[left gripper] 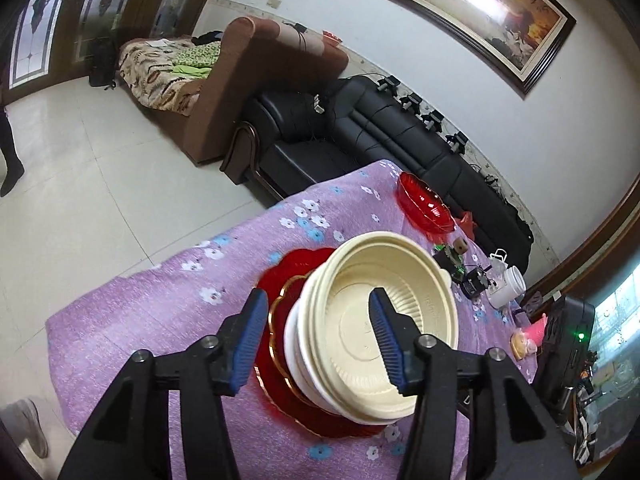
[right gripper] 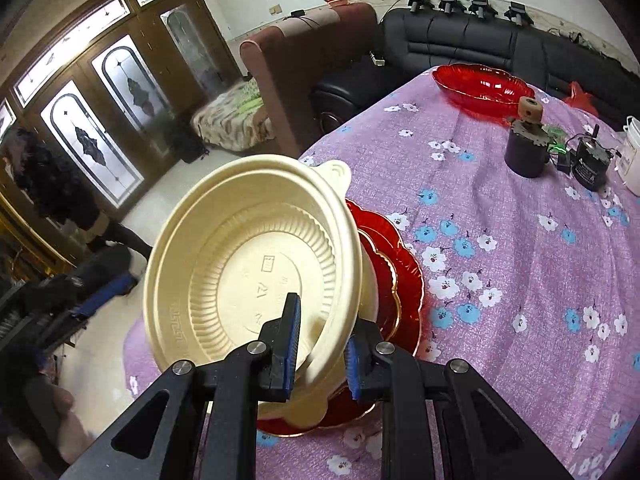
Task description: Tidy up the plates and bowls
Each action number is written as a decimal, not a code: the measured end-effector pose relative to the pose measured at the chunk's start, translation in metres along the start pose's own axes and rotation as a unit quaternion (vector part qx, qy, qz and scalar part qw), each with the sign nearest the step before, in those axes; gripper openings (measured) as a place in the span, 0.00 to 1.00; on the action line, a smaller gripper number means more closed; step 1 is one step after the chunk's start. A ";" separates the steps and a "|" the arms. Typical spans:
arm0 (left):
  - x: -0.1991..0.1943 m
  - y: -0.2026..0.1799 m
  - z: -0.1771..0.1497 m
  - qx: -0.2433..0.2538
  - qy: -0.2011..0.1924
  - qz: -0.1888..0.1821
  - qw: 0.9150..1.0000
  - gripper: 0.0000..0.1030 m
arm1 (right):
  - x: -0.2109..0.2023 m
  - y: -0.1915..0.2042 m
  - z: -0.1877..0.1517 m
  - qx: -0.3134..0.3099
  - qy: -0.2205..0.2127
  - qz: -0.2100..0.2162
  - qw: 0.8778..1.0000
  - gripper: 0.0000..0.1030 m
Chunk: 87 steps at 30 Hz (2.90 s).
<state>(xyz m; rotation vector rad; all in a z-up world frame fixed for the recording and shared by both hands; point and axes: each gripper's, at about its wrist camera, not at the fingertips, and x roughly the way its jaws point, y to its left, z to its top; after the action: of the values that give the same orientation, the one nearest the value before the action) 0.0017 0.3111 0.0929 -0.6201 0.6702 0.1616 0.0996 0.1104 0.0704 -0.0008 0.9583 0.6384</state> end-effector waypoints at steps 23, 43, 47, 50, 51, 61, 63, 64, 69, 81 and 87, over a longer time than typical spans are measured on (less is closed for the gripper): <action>-0.022 -0.023 -0.022 0.111 -0.071 0.097 0.987 0.81 | -0.074 0.028 -0.024 -0.043 -0.154 -0.104 0.982 0.86; -0.030 -0.053 -0.087 0.204 -0.035 0.123 0.970 0.86 | -0.089 0.004 -0.107 0.055 -0.125 -0.085 0.987 0.89; -0.032 -0.056 -0.095 0.212 -0.031 0.129 0.968 0.86 | -0.093 0.003 -0.115 0.060 -0.127 -0.085 0.986 0.89; -0.031 -0.058 -0.099 0.218 -0.026 0.132 0.967 0.86 | -0.096 0.002 -0.119 0.063 -0.128 -0.086 0.986 0.89; -0.030 -0.059 -0.099 0.219 -0.025 0.133 0.966 0.86 | -0.097 0.002 -0.121 0.065 -0.128 -0.086 0.986 0.89; -0.022 -0.064 -0.106 0.229 -0.012 0.134 0.964 0.86 | -0.098 -0.008 -0.130 0.080 -0.125 -0.082 0.986 0.89; -0.021 -0.063 -0.105 0.230 -0.012 0.128 0.965 0.86 | -0.097 -0.010 -0.131 0.082 -0.124 -0.081 0.986 0.89; -0.022 -0.061 -0.103 0.229 -0.016 0.129 0.965 0.86 | -0.096 -0.010 -0.132 0.082 -0.123 -0.081 0.986 0.89; -0.040 -0.036 -0.071 0.166 -0.058 0.123 0.977 0.86 | -0.095 -0.018 -0.133 0.094 -0.127 -0.082 0.984 0.89; 0.006 -0.016 -0.024 0.144 -0.046 0.176 0.973 0.87 | -0.080 -0.028 -0.132 0.106 -0.113 -0.068 0.986 0.89; 0.022 -0.006 -0.029 0.147 -0.031 0.200 0.968 0.87 | -0.078 -0.032 -0.131 0.111 -0.113 -0.070 0.985 0.89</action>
<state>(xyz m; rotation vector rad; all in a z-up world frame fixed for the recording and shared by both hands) 0.0052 0.2880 0.0641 -0.1882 0.7357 0.4459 -0.0154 0.0087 0.0439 0.1962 0.7979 0.3897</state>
